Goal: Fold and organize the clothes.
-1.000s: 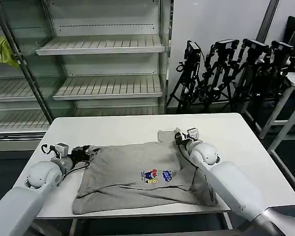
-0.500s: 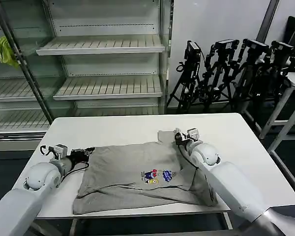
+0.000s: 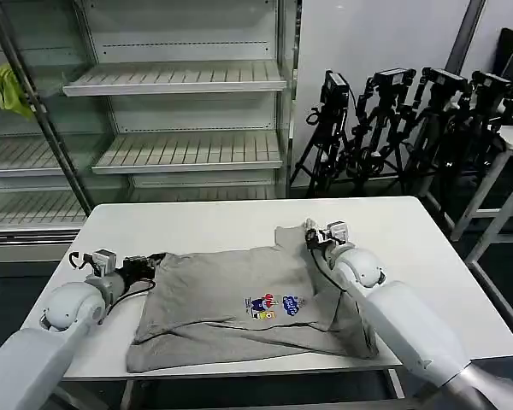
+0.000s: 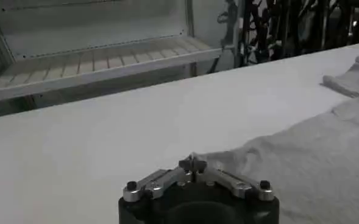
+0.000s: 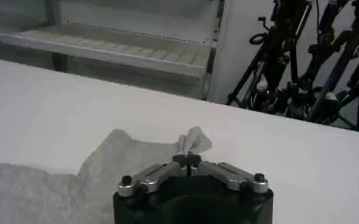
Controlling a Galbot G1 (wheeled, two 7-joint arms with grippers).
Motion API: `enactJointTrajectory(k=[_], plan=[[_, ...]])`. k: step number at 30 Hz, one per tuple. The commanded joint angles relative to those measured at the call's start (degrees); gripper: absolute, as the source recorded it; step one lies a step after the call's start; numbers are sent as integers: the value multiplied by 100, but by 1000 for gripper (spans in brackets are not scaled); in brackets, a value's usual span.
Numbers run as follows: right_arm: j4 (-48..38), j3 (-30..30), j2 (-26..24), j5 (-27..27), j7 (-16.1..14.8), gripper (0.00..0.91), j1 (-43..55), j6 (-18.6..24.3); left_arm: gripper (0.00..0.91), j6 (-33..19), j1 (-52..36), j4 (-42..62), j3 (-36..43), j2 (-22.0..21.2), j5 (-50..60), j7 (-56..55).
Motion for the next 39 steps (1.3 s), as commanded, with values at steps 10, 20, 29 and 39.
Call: enactJointTrajectory(k=[10,20,29,39], plan=[[1077,141,-615,45,78,0,-501,263,30,18,754,-1016,-803,486,-210,-46],[2061,913,-1176,272,141,0,-1342,288,30,47,1405,-1718,-1425,745,-454,-128],[2995,1809,-1732,430,113,0,-2217,327,30,12,2194,-2327,-1941,1084,-710,-167],[4024,2424,-2510,469,44,0,-3545,391,40,61,3453,-3014,-2317,1476,-716,-357]])
